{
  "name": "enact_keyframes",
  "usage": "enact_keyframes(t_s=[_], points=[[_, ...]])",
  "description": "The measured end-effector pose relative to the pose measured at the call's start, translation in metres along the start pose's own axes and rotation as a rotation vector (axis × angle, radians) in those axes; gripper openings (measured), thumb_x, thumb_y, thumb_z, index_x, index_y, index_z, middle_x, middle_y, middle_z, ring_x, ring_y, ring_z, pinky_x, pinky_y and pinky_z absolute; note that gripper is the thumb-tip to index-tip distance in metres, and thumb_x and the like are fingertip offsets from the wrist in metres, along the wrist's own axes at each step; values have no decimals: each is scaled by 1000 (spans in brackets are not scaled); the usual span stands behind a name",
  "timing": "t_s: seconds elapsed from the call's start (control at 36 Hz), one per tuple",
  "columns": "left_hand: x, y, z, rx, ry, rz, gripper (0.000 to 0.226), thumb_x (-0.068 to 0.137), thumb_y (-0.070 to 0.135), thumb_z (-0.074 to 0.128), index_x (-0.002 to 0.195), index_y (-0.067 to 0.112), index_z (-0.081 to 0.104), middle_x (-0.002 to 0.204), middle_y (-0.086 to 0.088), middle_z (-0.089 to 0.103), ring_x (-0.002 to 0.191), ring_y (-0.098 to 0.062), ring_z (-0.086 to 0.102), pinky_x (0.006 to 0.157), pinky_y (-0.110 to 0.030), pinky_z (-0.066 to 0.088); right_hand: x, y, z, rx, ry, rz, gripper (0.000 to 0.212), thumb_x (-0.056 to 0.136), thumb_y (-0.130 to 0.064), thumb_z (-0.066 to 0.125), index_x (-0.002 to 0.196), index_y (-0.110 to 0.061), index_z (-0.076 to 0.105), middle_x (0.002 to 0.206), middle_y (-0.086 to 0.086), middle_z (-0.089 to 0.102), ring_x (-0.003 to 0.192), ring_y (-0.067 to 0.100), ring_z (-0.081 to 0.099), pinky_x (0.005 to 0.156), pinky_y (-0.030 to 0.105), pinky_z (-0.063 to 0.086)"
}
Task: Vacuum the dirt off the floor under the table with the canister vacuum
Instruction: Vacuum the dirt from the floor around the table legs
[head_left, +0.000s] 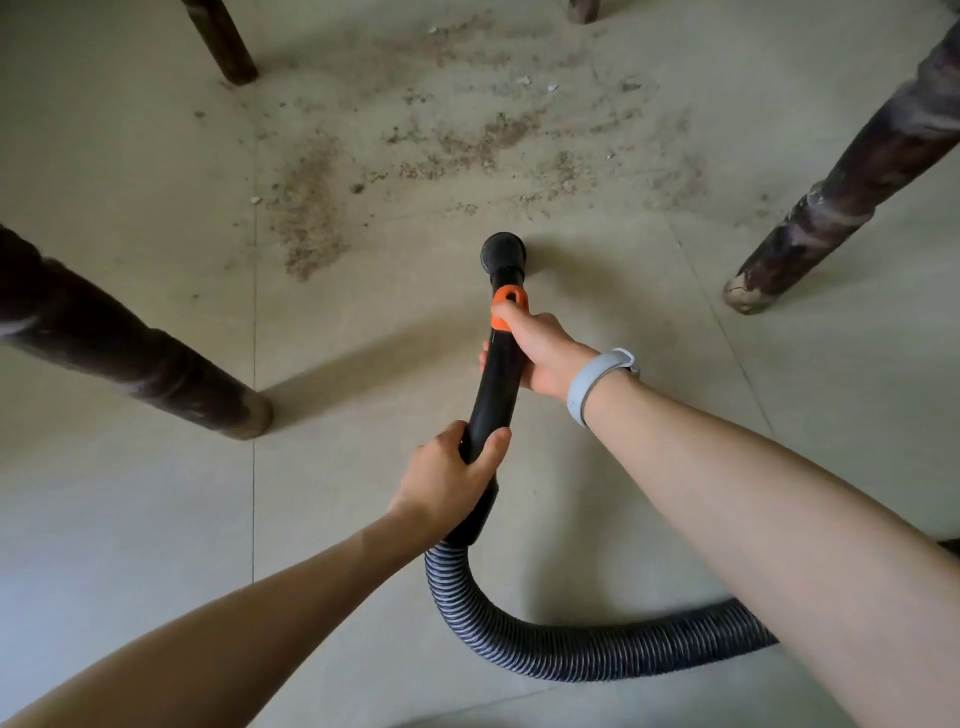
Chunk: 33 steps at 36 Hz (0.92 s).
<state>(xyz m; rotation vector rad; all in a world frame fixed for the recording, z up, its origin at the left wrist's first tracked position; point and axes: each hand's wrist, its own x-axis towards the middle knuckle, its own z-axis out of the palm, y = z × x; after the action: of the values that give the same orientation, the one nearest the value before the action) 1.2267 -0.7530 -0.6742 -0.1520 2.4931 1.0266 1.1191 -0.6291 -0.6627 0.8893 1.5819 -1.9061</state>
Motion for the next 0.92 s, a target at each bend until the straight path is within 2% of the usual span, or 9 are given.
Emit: enact_keyframes(t_s=[0.08, 0.17, 0.31, 0.39, 0.44, 0.58, 0.72, 0.83, 0.92], points=[[-17, -9, -6, 26, -42, -9, 36, 93, 48, 49, 86, 13, 52, 70, 2, 56, 66, -17, 53, 52, -21, 37, -7, 8, 9, -53, 12, 14, 23, 88, -28, 56, 96, -8, 46, 77, 10, 56, 61, 24, 59, 80, 41, 54], [-33, -15, -13, 78, -136, -13, 34, 94, 47, 48, 88, 13, 51, 76, 1, 58, 69, -16, 54, 55, -19, 38, -18, 26, 19, -47, 54, 21, 22, 92, -28, 52, 83, -11, 43, 78, 10, 52, 55, 24, 56, 66, 36, 54], [-58, -25, -16, 158, -363, 5, 34, 92, 45, 54, 86, 12, 46, 80, -2, 59, 73, -20, 52, 61, -24, 38, -45, 62, 14, -112, 79, 67, 27, 96, -35, 50, 84, -11, 42, 76, 9, 53, 55, 24, 59, 69, 38, 56], [-69, -27, -13, 89, -466, -10, 52, 79, 57, 55, 96, 7, 51, 95, -9, 68, 84, -24, 64, 78, -36, 52, -58, 78, 5, -117, 68, 85, 28, 96, -36, 50, 84, -12, 42, 81, 10, 53, 56, 25, 60, 63, 35, 56], [-75, -26, -14, 44, -486, -23, 65, 68, 63, 49, 101, 7, 51, 96, -10, 69, 87, -26, 67, 82, -44, 53, -62, 83, 4, -101, 32, 86, 28, 96, -37, 51, 87, -12, 42, 82, 11, 52, 56, 26, 61, 66, 37, 57], [-88, -34, -13, -96, -347, -120, 29, 92, 36, 56, 97, 9, 46, 94, -12, 68, 87, -26, 66, 82, -40, 52, -61, 81, 29, -140, -131, 83, 33, 95, -39, 52, 99, -8, 43, 77, 9, 53, 53, 23, 60, 63, 34, 55], [-91, -45, -28, -192, -178, -197, 26, 96, 28, 51, 105, 4, 47, 86, -5, 67, 84, -24, 66, 80, -33, 51, -57, 72, 75, -258, -248, 79, 28, 94, -36, 51, 93, -9, 43, 78, 8, 49, 52, 22, 58, 56, 29, 53], [-80, -45, -42, -264, -72, -190, 20, 98, 21, 48, 103, 2, 46, 86, -13, 66, 85, -30, 66, 81, -37, 51, -55, 57, 101, -256, -204, 25, 28, 94, -31, 51, 79, -10, 42, 73, 8, 47, 50, 25, 54, 52, 29, 50], [-71, -42, -45, -294, -54, -164, 16, 97, 23, 48, 94, 8, 44, 77, -10, 64, 79, -31, 66, 83, -44, 53, -55, 47, 105, -253, -132, -16, 30, 95, -32, 48, 76, -10, 43, 70, 8, 49, 46, 24, 52, 51, 28, 49]])
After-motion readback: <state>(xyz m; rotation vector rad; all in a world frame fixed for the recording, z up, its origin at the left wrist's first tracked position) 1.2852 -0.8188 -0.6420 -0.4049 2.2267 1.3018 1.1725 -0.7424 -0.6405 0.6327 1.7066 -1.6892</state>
